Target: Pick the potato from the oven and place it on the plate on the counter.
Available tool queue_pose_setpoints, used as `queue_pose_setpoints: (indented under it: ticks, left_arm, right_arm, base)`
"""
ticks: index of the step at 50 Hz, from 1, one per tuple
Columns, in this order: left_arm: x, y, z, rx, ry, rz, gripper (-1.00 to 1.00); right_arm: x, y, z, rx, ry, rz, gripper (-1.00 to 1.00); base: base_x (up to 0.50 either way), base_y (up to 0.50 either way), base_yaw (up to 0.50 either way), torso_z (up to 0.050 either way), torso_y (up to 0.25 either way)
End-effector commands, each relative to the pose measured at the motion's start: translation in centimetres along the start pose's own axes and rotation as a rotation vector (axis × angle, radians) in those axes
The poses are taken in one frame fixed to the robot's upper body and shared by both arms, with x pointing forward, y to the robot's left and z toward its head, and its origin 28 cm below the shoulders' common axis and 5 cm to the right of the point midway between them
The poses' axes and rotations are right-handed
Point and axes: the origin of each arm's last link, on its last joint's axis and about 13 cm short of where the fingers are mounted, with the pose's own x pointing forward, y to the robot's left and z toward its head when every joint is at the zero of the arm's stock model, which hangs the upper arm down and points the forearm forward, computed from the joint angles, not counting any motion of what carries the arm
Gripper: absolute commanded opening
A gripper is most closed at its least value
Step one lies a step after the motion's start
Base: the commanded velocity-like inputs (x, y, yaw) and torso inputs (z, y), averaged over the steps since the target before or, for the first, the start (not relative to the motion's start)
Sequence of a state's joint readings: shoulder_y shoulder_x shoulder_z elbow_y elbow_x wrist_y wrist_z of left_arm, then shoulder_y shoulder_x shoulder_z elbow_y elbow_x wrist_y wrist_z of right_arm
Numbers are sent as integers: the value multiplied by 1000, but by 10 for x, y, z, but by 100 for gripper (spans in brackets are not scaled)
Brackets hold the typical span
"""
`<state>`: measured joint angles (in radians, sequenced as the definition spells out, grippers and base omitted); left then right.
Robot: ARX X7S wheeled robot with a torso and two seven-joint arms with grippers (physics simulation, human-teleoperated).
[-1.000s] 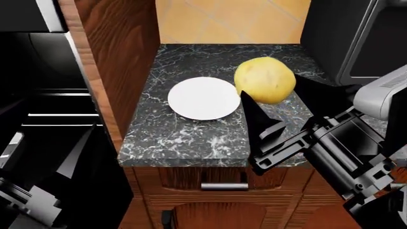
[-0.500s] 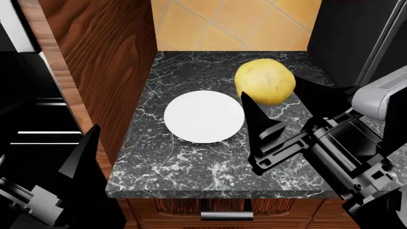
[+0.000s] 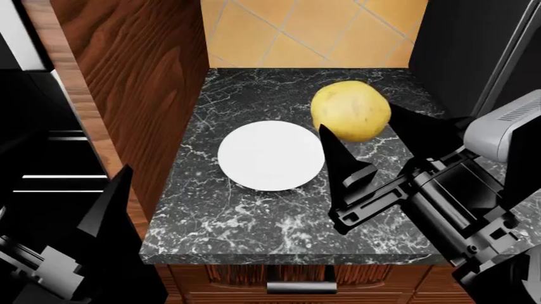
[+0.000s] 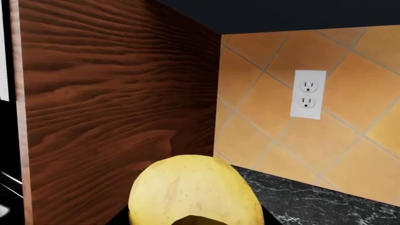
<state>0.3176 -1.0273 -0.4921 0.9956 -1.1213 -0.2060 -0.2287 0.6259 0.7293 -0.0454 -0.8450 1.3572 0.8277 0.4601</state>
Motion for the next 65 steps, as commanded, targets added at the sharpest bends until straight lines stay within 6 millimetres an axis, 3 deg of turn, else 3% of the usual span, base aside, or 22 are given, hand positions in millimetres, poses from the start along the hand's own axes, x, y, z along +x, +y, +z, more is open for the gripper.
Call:
queue_pose_setpoints:
  ticks: [1, 65]
  left_arm:
    - [0, 0, 1, 0, -1, 1, 100]
    - [0, 0, -2, 2, 0, -1, 100]
  right_arm:
    - [0, -1, -1, -16, -5, -1, -100]
    - [3, 0, -2, -10, -3, -1, -100]
  base:
    - [0, 0, 0, 0, 0]
    - [91, 0, -1, 0, 0]
